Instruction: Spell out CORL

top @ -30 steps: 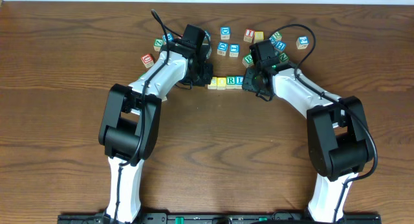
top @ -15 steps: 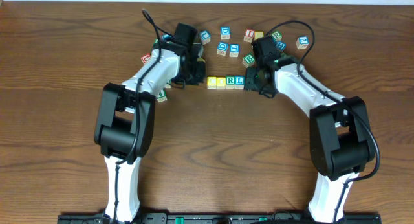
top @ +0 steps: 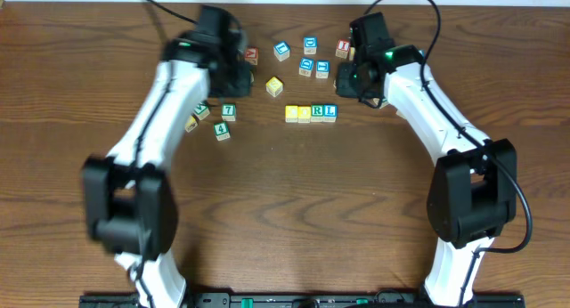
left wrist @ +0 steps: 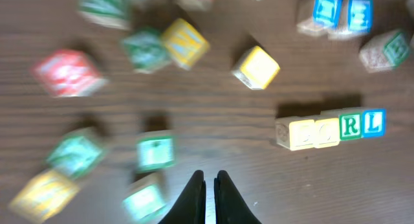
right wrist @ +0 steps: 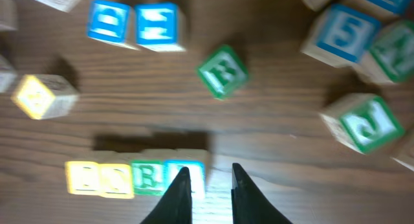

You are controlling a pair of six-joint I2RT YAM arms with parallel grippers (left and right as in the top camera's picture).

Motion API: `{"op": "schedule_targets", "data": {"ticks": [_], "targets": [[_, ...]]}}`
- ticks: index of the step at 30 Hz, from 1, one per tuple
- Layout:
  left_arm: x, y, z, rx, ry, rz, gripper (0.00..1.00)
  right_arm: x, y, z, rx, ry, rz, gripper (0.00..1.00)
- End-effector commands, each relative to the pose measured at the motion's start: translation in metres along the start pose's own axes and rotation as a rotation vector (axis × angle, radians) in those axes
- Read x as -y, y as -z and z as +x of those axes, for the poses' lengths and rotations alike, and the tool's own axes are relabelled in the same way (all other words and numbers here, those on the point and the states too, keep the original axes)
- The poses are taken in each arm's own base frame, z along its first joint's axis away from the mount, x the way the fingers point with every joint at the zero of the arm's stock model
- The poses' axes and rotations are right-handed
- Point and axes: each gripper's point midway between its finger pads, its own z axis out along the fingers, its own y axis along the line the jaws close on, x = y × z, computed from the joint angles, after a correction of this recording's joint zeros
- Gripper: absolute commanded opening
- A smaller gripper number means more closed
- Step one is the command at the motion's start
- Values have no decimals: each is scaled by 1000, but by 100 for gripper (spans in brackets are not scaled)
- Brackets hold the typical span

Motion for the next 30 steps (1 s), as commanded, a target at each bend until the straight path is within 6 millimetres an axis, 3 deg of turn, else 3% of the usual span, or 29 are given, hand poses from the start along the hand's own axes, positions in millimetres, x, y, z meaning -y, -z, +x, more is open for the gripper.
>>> {"op": "schedule_targets", "data": {"ticks": [1, 4, 8, 20, 30], "targets": [[-26, 50, -13, 94, 24, -64, 8, -30, -5, 2, 13, 15, -52, 15], [-42, 78, -16, 142, 61, -80, 8, -41, -20, 3, 26, 16, -55, 13], [-62, 89, -18, 163, 104, -101, 8, -48, -42, 3, 53, 19, -31, 13], [-68, 87, -13, 143, 118, -109, 8, -52, -68, 13, 48, 43, 7, 14], [-66, 87, -13, 142, 119, -105, 8, -46, -70, 16, 41, 44, 33, 15]]}}
